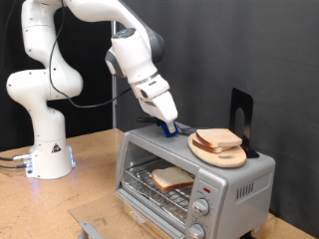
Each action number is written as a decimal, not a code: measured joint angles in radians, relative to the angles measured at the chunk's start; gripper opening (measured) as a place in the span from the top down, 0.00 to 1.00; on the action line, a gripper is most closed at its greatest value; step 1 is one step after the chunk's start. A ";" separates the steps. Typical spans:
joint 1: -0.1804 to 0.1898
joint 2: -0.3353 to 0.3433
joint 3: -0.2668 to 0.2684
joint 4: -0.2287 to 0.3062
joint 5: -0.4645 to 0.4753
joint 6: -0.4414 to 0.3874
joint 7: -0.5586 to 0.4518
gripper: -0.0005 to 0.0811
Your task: Make a piece of toast with the oven
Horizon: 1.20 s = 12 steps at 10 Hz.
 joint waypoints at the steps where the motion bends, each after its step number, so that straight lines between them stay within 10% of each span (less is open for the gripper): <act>1: 0.000 0.006 0.007 0.000 -0.003 0.027 -0.014 0.00; 12: 0.005 -0.037 -0.052 0.084 0.132 -0.139 -0.066 0.00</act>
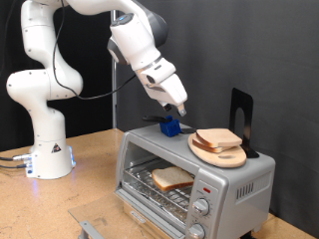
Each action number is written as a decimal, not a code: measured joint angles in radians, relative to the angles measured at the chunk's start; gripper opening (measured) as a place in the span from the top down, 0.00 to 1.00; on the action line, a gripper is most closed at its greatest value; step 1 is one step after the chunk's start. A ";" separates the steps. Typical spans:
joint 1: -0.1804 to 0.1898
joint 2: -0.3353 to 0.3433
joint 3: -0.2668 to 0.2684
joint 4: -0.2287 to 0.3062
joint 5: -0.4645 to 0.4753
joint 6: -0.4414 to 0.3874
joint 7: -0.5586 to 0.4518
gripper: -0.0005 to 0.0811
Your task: Make a piece of toast with the oven
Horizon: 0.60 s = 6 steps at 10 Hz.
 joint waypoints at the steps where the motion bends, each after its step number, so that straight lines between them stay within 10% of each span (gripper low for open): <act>1: 0.000 -0.006 -0.035 -0.002 0.034 -0.034 -0.032 0.00; 6: -0.055 -0.062 -0.247 -0.015 0.057 -0.265 -0.151 0.00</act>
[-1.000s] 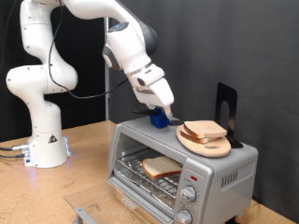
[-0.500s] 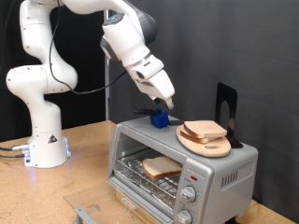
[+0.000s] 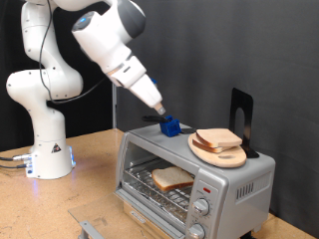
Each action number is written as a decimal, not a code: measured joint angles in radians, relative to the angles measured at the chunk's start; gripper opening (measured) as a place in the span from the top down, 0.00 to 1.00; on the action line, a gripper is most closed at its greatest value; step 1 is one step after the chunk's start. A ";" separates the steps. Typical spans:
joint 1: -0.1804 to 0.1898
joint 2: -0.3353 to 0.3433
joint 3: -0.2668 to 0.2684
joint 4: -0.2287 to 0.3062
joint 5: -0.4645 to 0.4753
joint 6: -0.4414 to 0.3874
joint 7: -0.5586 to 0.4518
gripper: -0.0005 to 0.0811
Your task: Make a piece of toast with the oven
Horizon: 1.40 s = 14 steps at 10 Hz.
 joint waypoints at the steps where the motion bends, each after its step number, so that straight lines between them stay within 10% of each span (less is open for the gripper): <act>1: -0.025 -0.006 -0.024 -0.001 -0.039 -0.025 -0.001 0.00; 14: -0.141 -0.080 -0.274 -0.024 -0.103 -0.318 -0.138 0.00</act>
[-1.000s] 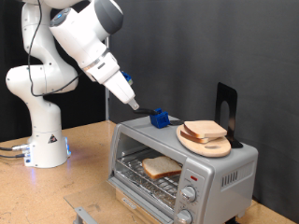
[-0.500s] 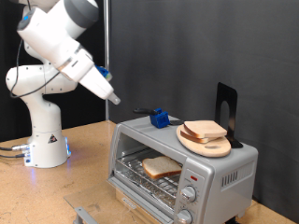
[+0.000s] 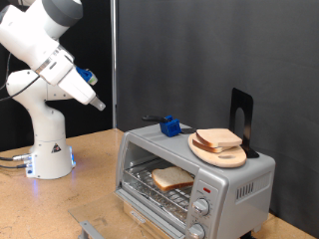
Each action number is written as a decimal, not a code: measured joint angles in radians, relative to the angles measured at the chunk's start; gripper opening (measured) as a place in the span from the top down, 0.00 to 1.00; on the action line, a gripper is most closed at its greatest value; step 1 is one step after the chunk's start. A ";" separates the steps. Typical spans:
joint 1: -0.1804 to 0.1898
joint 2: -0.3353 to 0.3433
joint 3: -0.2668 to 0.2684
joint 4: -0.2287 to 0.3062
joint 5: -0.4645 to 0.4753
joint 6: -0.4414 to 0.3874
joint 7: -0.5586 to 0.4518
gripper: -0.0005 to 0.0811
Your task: Make a piece of toast with the oven
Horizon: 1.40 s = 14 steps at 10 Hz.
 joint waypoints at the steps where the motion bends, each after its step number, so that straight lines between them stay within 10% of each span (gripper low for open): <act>1: -0.003 0.008 -0.011 0.004 0.014 -0.049 0.099 0.00; 10: -0.072 0.184 -0.118 0.096 -0.032 -0.541 0.663 0.00; 14: -0.164 0.215 -0.210 0.080 -0.019 -0.444 0.658 0.00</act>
